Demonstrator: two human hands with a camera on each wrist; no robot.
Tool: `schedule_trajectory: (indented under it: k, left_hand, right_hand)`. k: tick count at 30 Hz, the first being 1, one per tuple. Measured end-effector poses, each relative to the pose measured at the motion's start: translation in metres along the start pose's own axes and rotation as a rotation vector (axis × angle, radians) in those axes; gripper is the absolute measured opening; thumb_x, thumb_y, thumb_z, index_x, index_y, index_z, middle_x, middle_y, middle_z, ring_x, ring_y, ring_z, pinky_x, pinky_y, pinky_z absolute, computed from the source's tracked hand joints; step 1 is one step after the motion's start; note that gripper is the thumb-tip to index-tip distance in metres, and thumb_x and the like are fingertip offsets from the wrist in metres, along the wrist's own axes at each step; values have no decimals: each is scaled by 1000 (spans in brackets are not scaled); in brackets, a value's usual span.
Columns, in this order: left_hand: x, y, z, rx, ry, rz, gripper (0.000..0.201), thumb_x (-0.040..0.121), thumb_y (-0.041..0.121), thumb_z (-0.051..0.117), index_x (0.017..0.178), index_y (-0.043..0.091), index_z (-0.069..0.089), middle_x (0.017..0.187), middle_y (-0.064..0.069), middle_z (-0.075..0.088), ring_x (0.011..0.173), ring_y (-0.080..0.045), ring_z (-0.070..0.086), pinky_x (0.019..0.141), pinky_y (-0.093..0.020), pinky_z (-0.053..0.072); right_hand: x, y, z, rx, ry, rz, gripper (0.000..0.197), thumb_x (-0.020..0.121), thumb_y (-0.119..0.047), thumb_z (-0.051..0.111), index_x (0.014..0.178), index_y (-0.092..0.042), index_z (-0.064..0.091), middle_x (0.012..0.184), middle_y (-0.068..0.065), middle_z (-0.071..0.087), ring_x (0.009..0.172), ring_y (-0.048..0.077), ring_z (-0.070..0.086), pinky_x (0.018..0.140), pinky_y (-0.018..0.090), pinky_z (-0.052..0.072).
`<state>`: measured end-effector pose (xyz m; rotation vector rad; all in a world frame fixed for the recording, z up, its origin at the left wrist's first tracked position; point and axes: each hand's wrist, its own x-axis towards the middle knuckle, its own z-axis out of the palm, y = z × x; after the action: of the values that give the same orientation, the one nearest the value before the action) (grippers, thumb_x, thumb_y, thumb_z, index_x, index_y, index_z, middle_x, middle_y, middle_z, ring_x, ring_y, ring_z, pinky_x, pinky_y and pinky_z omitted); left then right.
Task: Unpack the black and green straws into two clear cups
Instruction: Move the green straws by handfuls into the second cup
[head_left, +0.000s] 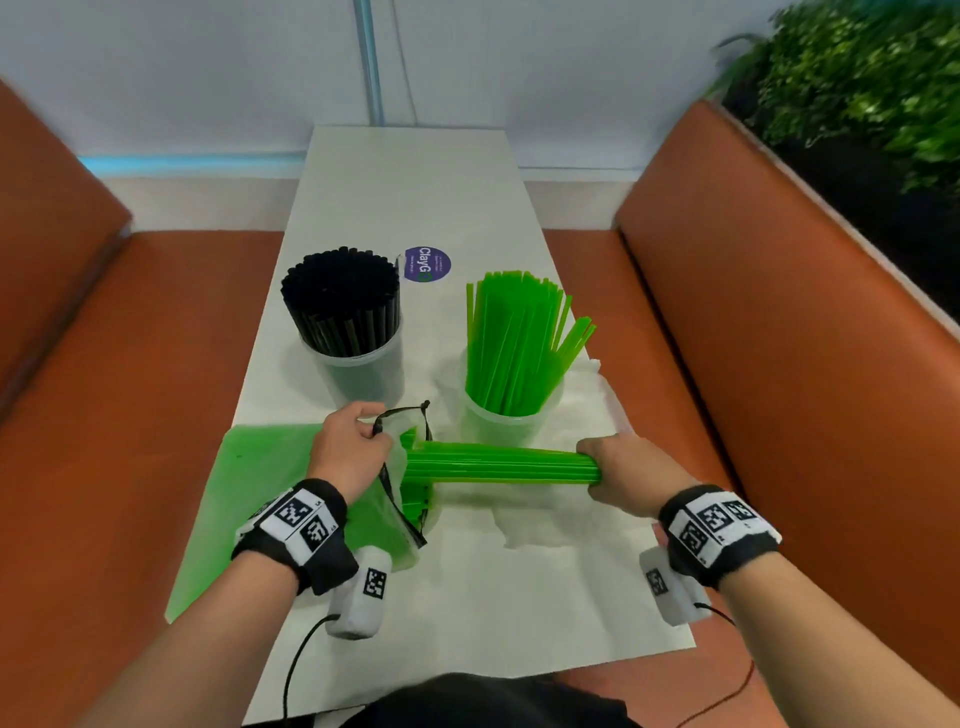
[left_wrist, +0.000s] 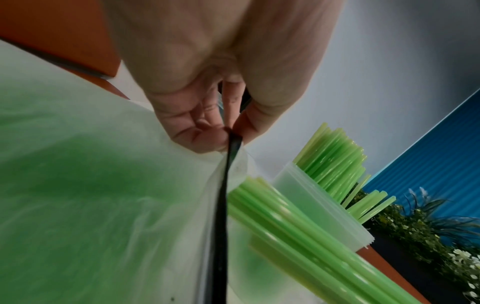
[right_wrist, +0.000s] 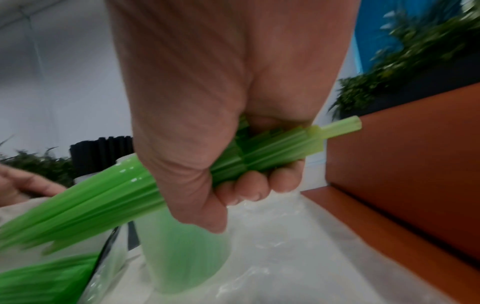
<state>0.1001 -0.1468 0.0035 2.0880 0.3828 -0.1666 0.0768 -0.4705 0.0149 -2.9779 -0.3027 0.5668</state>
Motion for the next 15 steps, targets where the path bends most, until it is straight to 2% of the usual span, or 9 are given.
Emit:
schedule_trajectory:
  k: [3, 5, 6, 8, 10, 12, 15]
  left_hand:
    - [1, 0, 1, 13, -10, -14, 36, 89, 3, 59, 120, 18, 64, 87, -6, 62, 74, -24, 58, 75, -33, 50]
    - [0, 2, 2, 23, 12, -1, 33, 91, 6, 58, 121, 19, 64, 110, -10, 64, 86, -21, 59, 85, -35, 51]
    - [-2, 6, 3, -7, 42, 21, 30, 93, 12, 58, 121, 20, 64, 121, -9, 61, 91, -18, 59, 88, -34, 49]
    - [-7, 20, 2, -199, 82, 66, 26, 100, 28, 51, 122, 25, 63, 130, -5, 58, 104, -17, 58, 94, -34, 45]
    - [-14, 41, 0, -464, 9, 64, 31, 103, 41, 40, 116, 28, 65, 126, -1, 63, 117, -21, 57, 101, -40, 44]
    - [-20, 61, -1, -580, -74, 78, 36, 102, 45, 39, 112, 26, 68, 117, -4, 71, 115, -26, 62, 104, -47, 43]
    - [-26, 84, -3, -536, -47, 148, 26, 101, 29, 47, 108, 16, 69, 99, -11, 76, 100, -36, 68, 97, -52, 50]
  right_hand:
    - [-16, 19, -6, 45, 26, 49, 20, 77, -15, 59, 72, -31, 49, 64, -8, 55, 59, 3, 52, 45, 19, 34]
    - [-22, 24, -10, 105, 44, 57, 24, 77, -16, 60, 69, -33, 46, 63, -7, 55, 58, 5, 54, 46, 17, 32]
    - [-23, 23, -12, 144, 57, 51, 23, 78, -16, 60, 69, -33, 47, 63, -7, 56, 57, 6, 55, 46, 17, 34]
    - [-21, 15, -13, 202, 91, 14, 19, 79, -16, 61, 72, -31, 51, 64, -7, 57, 58, 6, 55, 47, 17, 35]
    - [-15, 2, -14, 240, 122, -45, 16, 80, -18, 63, 76, -30, 53, 66, -7, 57, 60, 6, 55, 49, 18, 38]
    - [-6, -14, -15, 252, 140, -81, 13, 81, -22, 64, 80, -30, 54, 70, -7, 59, 64, 11, 57, 53, 24, 44]
    - [5, -30, -18, 181, 137, -84, 14, 82, -27, 65, 85, -31, 52, 75, -3, 58, 67, 16, 58, 56, 28, 46]
